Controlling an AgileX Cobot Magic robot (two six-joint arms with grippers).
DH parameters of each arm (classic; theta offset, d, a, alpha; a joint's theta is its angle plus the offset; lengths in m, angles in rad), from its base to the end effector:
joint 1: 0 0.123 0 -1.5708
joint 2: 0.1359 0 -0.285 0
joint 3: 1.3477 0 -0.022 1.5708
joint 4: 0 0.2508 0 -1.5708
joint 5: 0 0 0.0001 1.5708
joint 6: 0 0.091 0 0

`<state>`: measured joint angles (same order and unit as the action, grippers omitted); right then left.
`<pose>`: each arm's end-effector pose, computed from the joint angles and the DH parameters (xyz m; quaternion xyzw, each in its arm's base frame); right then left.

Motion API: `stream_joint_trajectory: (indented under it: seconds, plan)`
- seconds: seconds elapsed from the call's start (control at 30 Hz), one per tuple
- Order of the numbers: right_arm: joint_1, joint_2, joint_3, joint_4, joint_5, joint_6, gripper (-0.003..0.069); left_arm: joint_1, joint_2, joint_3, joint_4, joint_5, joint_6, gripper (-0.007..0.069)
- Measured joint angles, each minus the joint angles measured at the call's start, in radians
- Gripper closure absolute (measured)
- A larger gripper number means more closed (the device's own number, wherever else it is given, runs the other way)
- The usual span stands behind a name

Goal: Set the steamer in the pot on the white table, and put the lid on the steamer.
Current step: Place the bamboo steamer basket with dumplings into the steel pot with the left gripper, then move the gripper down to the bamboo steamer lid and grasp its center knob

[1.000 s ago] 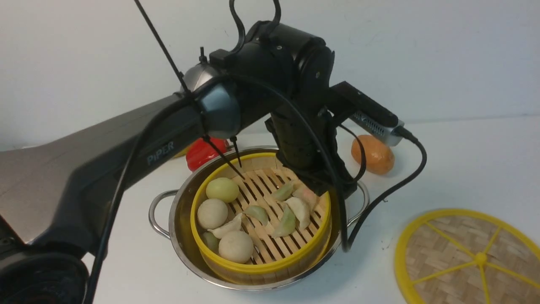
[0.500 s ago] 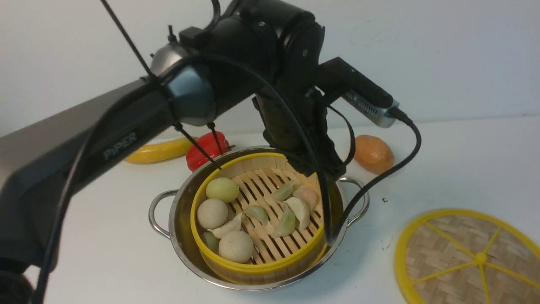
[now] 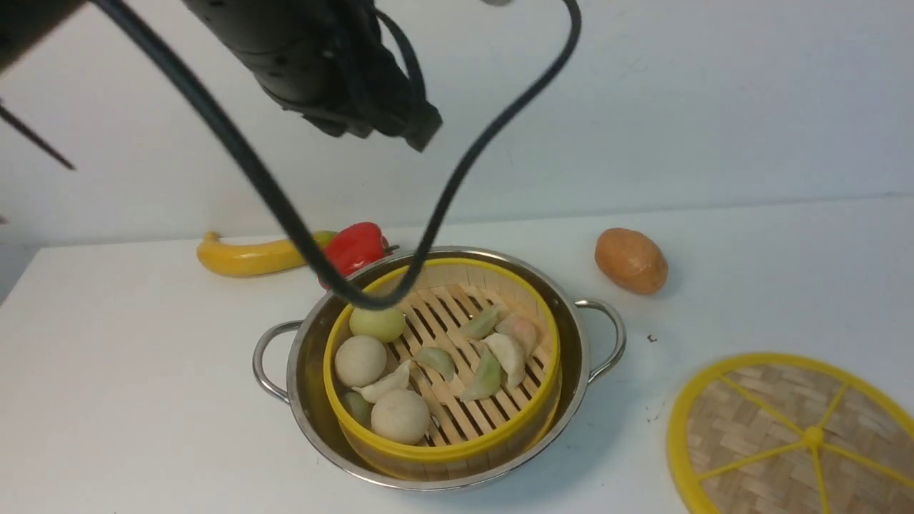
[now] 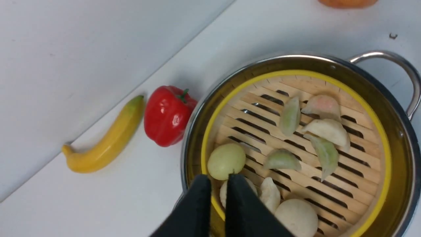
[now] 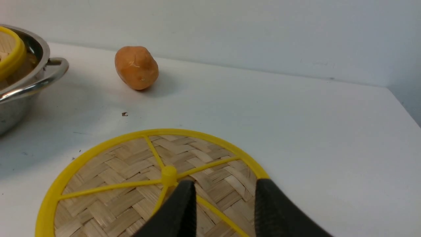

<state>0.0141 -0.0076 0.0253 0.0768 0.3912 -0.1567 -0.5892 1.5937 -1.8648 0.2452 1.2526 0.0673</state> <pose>0.0523 0.0034 0.1701 -0.0490 0.8094 -0.0091 0.5851 0.2845 -0.1649 0.4444 0.2995 0.8871 0.0332 0.3497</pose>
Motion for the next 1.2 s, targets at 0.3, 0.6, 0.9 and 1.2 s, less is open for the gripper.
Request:
stream_joint_trajectory:
  seconds: [0.3,0.6,0.9,1.2]
  plan:
    - [0.0,0.0,0.0,0.0,0.0,0.0,0.0418,0.077,-0.058,0.054,-0.116,0.003,-0.001,0.0618]
    - [0.0,0.0,0.0,0.0,0.0,0.0,0.0418,0.113,-0.105,0.213,-0.042,0.003,-0.094,0.0618]
    - [0.0,0.0,0.0,0.0,0.0,0.0,0.0418,0.133,-0.274,0.283,0.079,0.003,-0.181,0.0618]
    - [0.0,0.0,0.0,0.0,0.0,0.0,0.0418,0.166,-0.429,0.407,0.122,0.004,-0.129,0.0618]
